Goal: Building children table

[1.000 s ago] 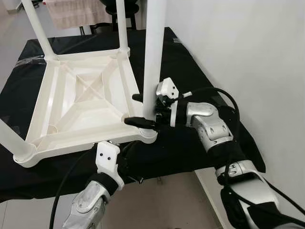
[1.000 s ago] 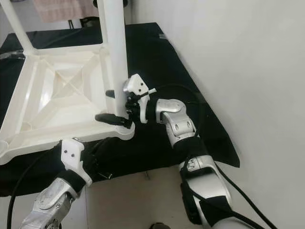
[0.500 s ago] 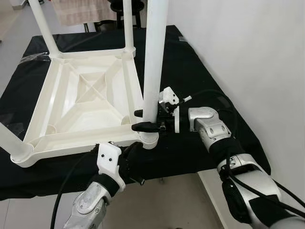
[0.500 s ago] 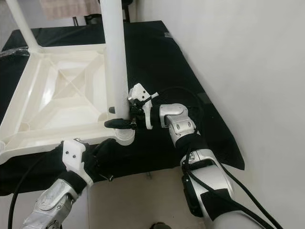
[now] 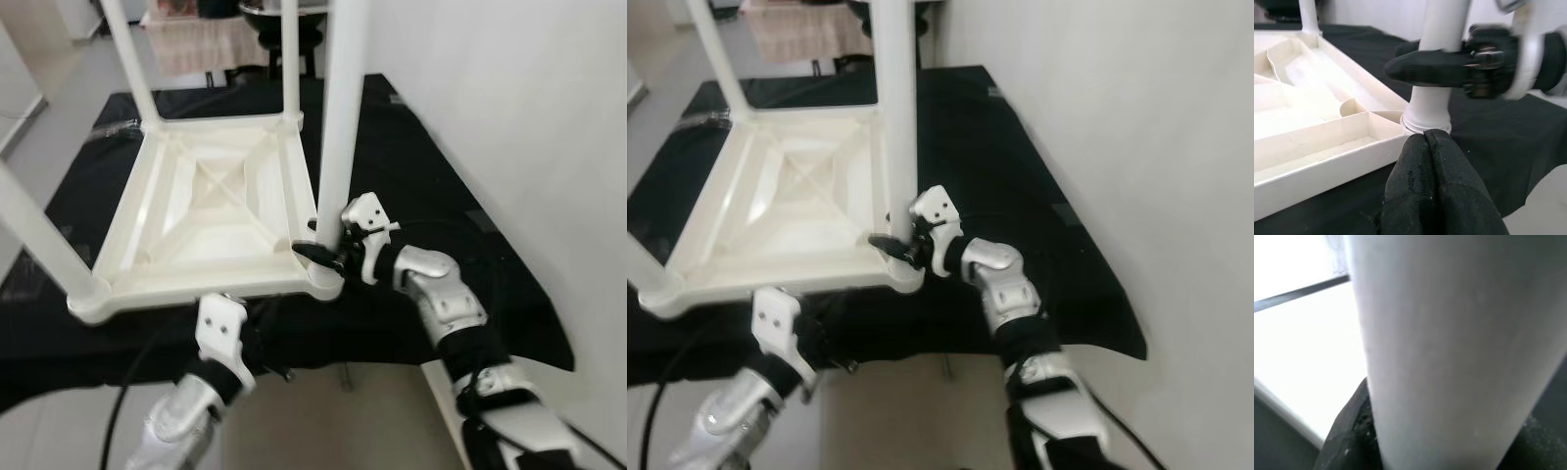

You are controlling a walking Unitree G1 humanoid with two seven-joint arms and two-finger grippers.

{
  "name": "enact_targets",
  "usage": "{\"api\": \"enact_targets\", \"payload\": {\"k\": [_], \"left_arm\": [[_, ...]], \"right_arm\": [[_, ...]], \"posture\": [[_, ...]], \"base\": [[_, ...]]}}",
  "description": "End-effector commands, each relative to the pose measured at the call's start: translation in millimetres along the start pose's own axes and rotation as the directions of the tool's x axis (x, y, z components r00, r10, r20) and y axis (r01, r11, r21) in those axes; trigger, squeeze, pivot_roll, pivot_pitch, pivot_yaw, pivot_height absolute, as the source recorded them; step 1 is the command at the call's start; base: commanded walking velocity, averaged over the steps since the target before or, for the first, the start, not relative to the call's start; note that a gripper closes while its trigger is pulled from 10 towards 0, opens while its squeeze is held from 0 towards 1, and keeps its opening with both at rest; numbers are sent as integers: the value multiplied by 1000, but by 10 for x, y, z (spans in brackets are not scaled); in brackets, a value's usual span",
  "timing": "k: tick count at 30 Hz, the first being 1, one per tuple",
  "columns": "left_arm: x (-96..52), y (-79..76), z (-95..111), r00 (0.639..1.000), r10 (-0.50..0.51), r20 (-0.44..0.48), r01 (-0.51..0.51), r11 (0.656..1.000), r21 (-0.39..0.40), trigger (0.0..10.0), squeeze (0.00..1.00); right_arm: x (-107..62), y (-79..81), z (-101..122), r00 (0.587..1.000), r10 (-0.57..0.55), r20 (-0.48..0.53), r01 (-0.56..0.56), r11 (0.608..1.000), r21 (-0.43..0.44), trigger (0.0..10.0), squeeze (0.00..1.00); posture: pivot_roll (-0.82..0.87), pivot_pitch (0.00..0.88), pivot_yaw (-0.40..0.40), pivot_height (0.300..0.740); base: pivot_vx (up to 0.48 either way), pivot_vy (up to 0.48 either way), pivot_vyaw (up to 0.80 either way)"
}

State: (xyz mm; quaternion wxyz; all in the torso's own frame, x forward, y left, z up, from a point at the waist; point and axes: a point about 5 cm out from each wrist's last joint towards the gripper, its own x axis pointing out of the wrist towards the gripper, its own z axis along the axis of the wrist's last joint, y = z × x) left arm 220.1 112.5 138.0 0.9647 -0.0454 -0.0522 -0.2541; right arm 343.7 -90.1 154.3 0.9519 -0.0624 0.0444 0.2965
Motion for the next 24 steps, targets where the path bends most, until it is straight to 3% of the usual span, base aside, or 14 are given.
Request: {"api": "enact_targets", "payload": {"k": [1, 6, 7, 8, 9, 10, 11, 12, 13, 18, 20, 22, 23, 24], "left_arm": [[-19, 34, -25, 1000, -1, -22, 1, 1000, -4, 10000, 0], [1, 30, -34, 1000, 1, -22, -1, 1000, -2, 10000, 0], [3, 33, -34, 1000, 7, -20, -6, 1000, 2, 10000, 0], [3, 33, -34, 1000, 7, -20, -6, 1000, 2, 10000, 0], [6, 36, -32, 1000, 11, -18, -11, 1000, 6, 10000, 0], [6, 36, -32, 1000, 11, -18, -11, 1000, 6, 10000, 0], [9, 38, -30, 1000, 14, -17, -14, 1000, 8, 10000, 0], [11, 38, -28, 1000, 15, -16, -15, 1000, 9, 10000, 0], [12, 37, -25, 1000, 15, -16, -15, 1000, 9, 10000, 0], [14, 38, -22, 1000, 12, -15, -12, 1000, 6, 10000, 0], [17, 39, -22, 1000, 10, -15, -10, 1000, 3, 10000, 0], [18, 39, -22, 1000, 9, -15, -9, 1000, 3, 10000, 0], [19, 35, -22, 1000, 8, -15, -8, 1000, 2, 10000, 0], [21, 32, -23, 1000, 8, -15, -8, 1000, 2, 10000, 0]], "right_arm": [[-126, 235, -232, 990, -55, -128, 55, 998, 0, 0, 0], [20, 274, -201, 993, -17, -116, 15, 1000, -12, 0, 0], [97, 247, -173, 992, -23, -127, 20, 999, -31, 8824, 0], [97, 247, -173, 992, -23, -127, 20, 999, -31, 8824, 0], [162, 243, -127, 992, -6, -125, 0, 999, -47, 10000, 0], [162, 243, -127, 992, -6, -125, 0, 999, -47, 10000, 0], [205, 224, -80, 993, 5, -118, -11, 999, -43, 10000, 396], [223, 213, -52, 994, 13, -112, -17, 999, -38, 10000, 396], [219, 201, -16, 995, 25, -101, -28, 999, -26, 10000, 1000], [195, 176, 169, 994, 112, -8, -112, 994, 8, 10000, 1000], [151, 173, 271, 969, 244, 47, -244, 970, -21, 10000, 502], [136, 171, 297, 955, 290, 62, -288, 957, -32, 10000, 502], [108, 120, 312, 933, 353, 75, -351, 936, -41, 10000, 0], [92, 52, 322, 908, 411, 79, -405, 911, -77, 10000, 0]], "posture": [[45, 119, 5, 740], [69, 107, -12, 740], [69, 106, -12, 740], [69, 106, -12, 740], [71, 106, -14, 740], [71, 106, -14, 740], [74, 105, -18, 740], [75, 107, -20, 740], [76, 109, -18, 740], [77, 110, -17, 740], [77, 111, -16, 740], [77, 111, -16, 740], [84, 110, -20, 740], [86, 110, -21, 740]], "base": [[0, 0, 0], [0, 0, 0], [0, 0, 0], [0, 0, 0], [0, 0, 0], [0, 0, 0], [0, 0, 0], [0, 0, 0], [0, 0, 0], [0, 0, 0], [0, 0, 0], [0, 0, 0], [0, 0, 0], [0, 0, 0]]}}
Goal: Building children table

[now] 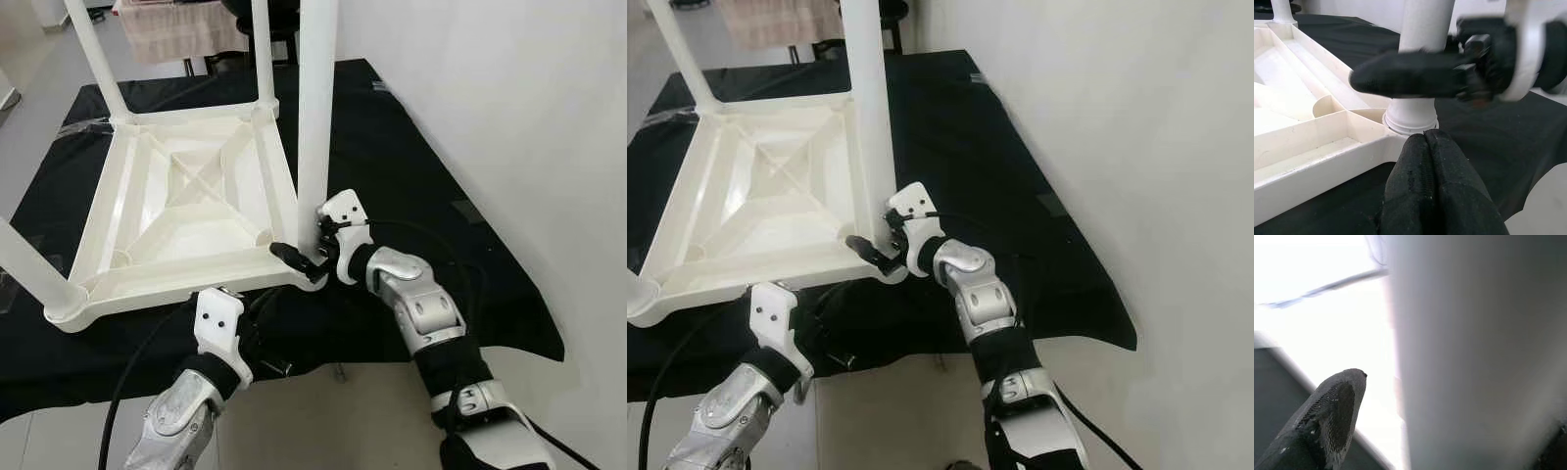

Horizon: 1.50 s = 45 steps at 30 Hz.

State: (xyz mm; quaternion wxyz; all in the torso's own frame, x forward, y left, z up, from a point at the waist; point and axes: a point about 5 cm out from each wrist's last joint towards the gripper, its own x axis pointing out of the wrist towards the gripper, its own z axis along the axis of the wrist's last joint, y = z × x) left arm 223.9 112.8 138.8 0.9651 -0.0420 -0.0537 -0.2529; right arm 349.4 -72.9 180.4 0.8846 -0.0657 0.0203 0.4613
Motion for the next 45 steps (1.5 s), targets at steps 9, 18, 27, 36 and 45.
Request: {"api": "enact_targets", "payload": {"k": [9, 18, 27, 36, 45], "left_arm": [[-15, -14, -32, 1000, 8, -14, -8, 1000, -4, 10000, 0], [-7, -67, -25, 1000, 6, -11, -6, 1000, -6, 10000, 0], [-3, -92, -15, 1000, 3, -4, -3, 1000, -15, 10000, 0], [-15, -70, -19, 1000, 0, -11, 0, 1000, -15, 10000, 0], [0, -72, -38, 1000, -3, -16, 3, 1000, -18, 10000, 0]], "right_arm": [[-138, -299, 116, 965, 261, 24, -261, 965, -5, 10000, 0], [-223, -512, 181, 975, 220, 27, -220, 975, 19, 0, 0], [-410, -616, 100, 983, 179, 28, -179, 984, -12, 0, 0], [-237, -169, -326, 860, -500, -106, 510, 852, 115, 0, 0], [91, 195, -212, 931, -364, -35, 366, 929, 52, 0, 0]], "posture": [[98, 113, -32, 740], [91, 130, -49, 740], [43, 149, -40, 740], [27, 148, -17, 740], [29, 126, -31, 740]], "base": [[0, 0, 0], [0, 0, 0], [0, 0, 0], [0, 0, 0], [0, 0, 0]]}}
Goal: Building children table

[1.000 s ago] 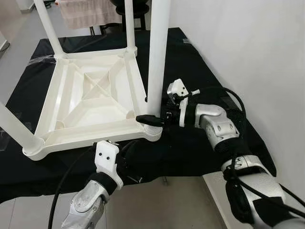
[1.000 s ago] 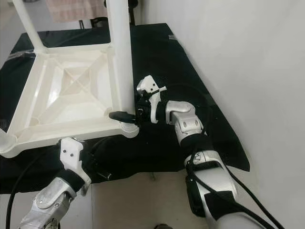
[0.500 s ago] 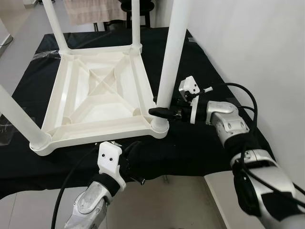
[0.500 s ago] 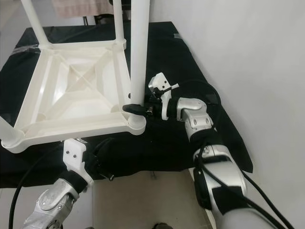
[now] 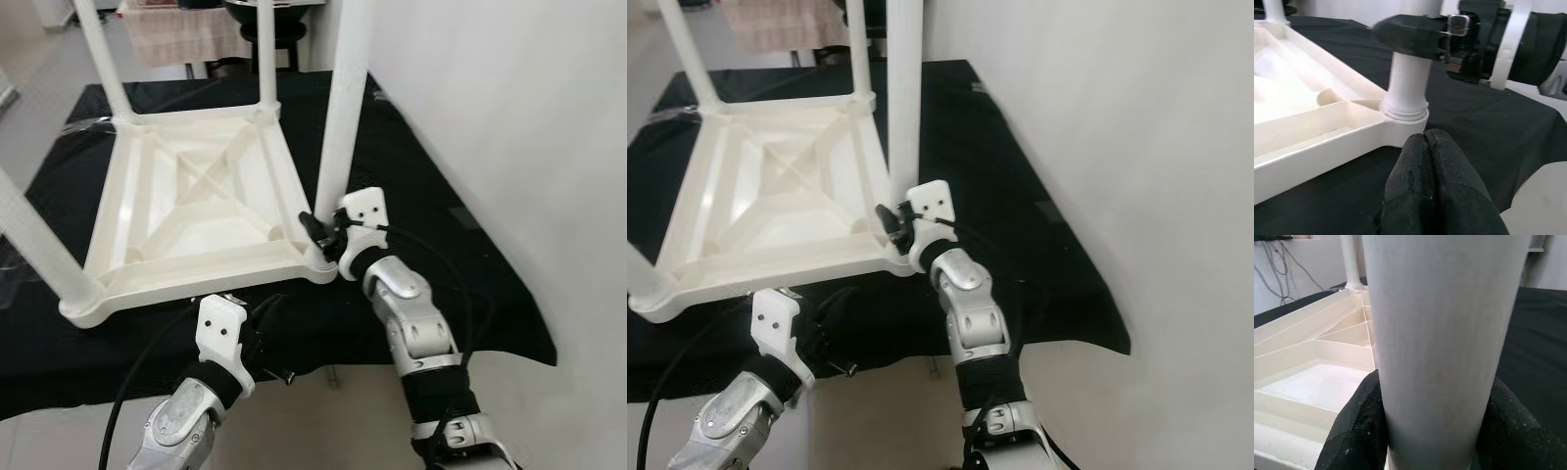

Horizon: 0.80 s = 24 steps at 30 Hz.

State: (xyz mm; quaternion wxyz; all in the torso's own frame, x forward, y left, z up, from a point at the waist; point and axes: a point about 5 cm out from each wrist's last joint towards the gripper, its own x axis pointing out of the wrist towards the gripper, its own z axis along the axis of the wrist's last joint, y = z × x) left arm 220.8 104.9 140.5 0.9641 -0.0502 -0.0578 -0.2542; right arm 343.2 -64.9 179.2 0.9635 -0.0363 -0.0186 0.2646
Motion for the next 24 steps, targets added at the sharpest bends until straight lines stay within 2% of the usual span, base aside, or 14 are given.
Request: {"api": "enact_targets", "payload": {"k": [1, 2, 6, 7, 11, 12, 15, 17, 18, 19, 20, 22, 23, 24], "left_arm": [[-13, 11, -48, 1000, 4, -26, -4, 1000, -2, 10000, 0], [-12, 9, -48, 1000, 9, -23, -9, 1000, 2, 10000, 0], [-12, 10, -45, 1000, 17, -21, -17, 1000, 6, 10000, 0], [-11, 7, -45, 1000, 14, -21, -14, 1000, 2, 10000, 0], [-9, 5, -47, 1000, 9, -22, -9, 1000, -4, 10000, 0], [-7, 9, -48, 1000, 8, -22, -8, 1000, -5, 10000, 0], [-5, 14, -50, 1000, 7, -23, -7, 1000, -6, 10000, 0], [-4, 20, -50, 1000, 6, -24, -6, 1000, -7, 10000, 0], [-7, 19, -49, 1000, 8, -24, -8, 1000, -6, 10000, 0], [-7, 19, -49, 1000, 8, -24, -8, 1000, -6, 10000, 0], [-8, 18, -49, 1000, 8, -24, -8, 1000, -5, 10000, 0], [-11, 12, -49, 1000, 10, -24, -10, 1000, -6, 10000, 0], [-11, 12, -49, 1000, 10, -24, -10, 1000, -6, 10000, 0], [-11, 10, -50, 1000, 11, -24, -11, 1000, -6, 10000, 0]], "right_arm": [[35, 110, -206, 994, 57, -97, -57, 998, 0, 510, 0], [67, 103, -196, 994, 59, -96, -60, 998, -6, 10000, 0], [85, 119, -137, 993, 89, -73, -88, 996, 10, 10000, 0], [82, 120, -76, 994, 98, -44, -97, 995, 33, 10000, 1000], [87, 120, 42, 985, 173, 23, -174, 983, 52, 10000, 1000], [88, 120, 89, 963, 264, 44, -265, 964, 24, 10000, 0], [91, 109, 102, 934, 356, 37, -356, 934, -5, 10000, 0], [95, 67, 122, 865, 502, 17, -500, 863, -66, 10000, 0], [83, 34, 152, 783, 622, 10, -620, 782, -66, 10000, 0], [83, 34, 152, 783, 622, 10, -620, 782, -66, 10000, 0], [77, 24, 160, 760, 650, 8, -648, 759, -62, 10000, 0], [25, 2, 160, 664, 747, -34, -747, 661, -71, 10000, 0], [25, 2, 160, 664, 747, -34, -747, 661, -71, 10000, 0], [9, -9, 169, 625, 779, -49, -780, 622, -71, 10000, 0]], "posture": [[33, 124, -35, 740], [36, 121, -38, 740], [36, 121, -38, 740], [34, 118, -33, 740], [34, 118, -33, 740], [35, 122, -24, 740], [35, 122, -24, 740], [38, 126, -24, 740], [45, 133, -26, 740], [45, 133, -26, 740], [45, 133, -26, 740], [55, 137, -33, 740], [55, 137, -33, 740], [55, 137, -33, 740]], "base": [[0, 0, 0], [0, 0, 0], [0, 0, 0], [0, 0, 0], [0, 0, 0], [0, 0, 0], [0, 0, 0], [0, 0, 0], [0, 0, 0], [0, 0, 0], [0, 0, 0], [0, 0, 0], [0, 0, 0], [0, 0, 0]]}}
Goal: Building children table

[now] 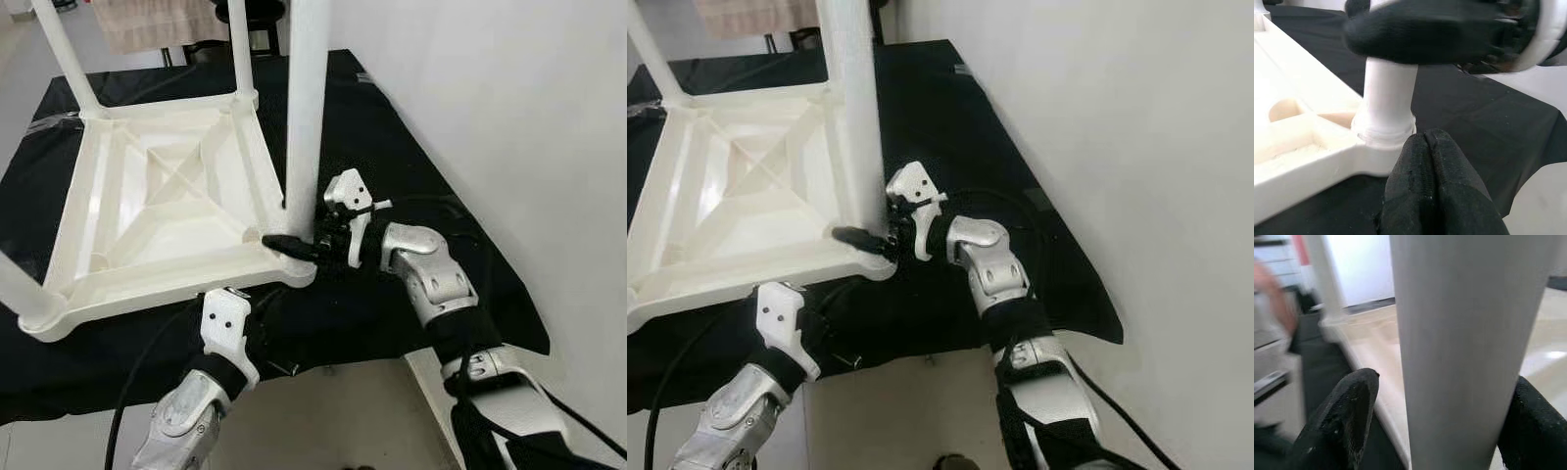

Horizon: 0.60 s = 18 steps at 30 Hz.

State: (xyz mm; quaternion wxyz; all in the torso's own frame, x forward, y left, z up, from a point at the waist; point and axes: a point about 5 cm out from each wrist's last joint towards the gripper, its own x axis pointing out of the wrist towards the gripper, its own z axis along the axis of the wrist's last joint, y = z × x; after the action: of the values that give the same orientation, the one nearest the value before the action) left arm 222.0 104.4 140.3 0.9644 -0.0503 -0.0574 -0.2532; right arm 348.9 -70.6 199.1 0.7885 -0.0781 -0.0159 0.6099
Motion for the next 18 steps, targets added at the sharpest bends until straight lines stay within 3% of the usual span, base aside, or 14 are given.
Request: {"api": "enact_targets", "payload": {"k": [1, 5, 6, 7, 14, 15, 18], "left_arm": [[-24, 8, -46, 1000, 9, -23, -9, 1000, -5, 10000, 0], [-24, 2, -49, 1000, 10, -23, -10, 1000, -7, 10000, 0], [-25, -2, -51, 1000, 10, -23, -10, 1000, -7, 10000, 0], [-25, -5, -55, 1000, 9, -23, -9, 1000, -9, 10000, 0], [-23, -13, -66, 1000, 8, -24, -8, 1000, -12, 10000, 0], [-24, -14, -70, 1000, 8, -23, -8, 1000, -13, 10000, 0], [-25, -13, -72, 1000, 8, -24, -8, 1000, -14, 10000, 0]], "right_arm": [[50, 72, -17, 993, 116, -15, -116, 993, 1, 10000, 0], [47, 2, 31, 992, 125, 2, -125, 992, 25, 10000, 0], [45, -41, 43, 993, 118, 17, -118, 992, 49, 8235, 0], [34, -83, 40, 995, 100, 23, -102, 993, 67, 0, 0], [-38, -202, -13, 1000, 15, 3, -15, 997, 73, 0, 0], [-116, -249, -43, 999, -51, 5, 50, 996, 71, 0, 0], [-207, -263, -91, 995, -100, 9, 99, 993, 71, 0, 0]], "posture": [[55, 137, -33, 740], [57, 142, -34, 740], [56, 142, -36, 740], [57, 143, -37, 740], [57, 144, -37, 740], [52, 146, -37, 740], [46, 150, -31, 740]], "base": [[0, 0, 0], [0, 0, 0], [0, 0, 0], [0, 0, 0], [0, 0, 0], [0, 0, 0], [0, 0, 0]]}}
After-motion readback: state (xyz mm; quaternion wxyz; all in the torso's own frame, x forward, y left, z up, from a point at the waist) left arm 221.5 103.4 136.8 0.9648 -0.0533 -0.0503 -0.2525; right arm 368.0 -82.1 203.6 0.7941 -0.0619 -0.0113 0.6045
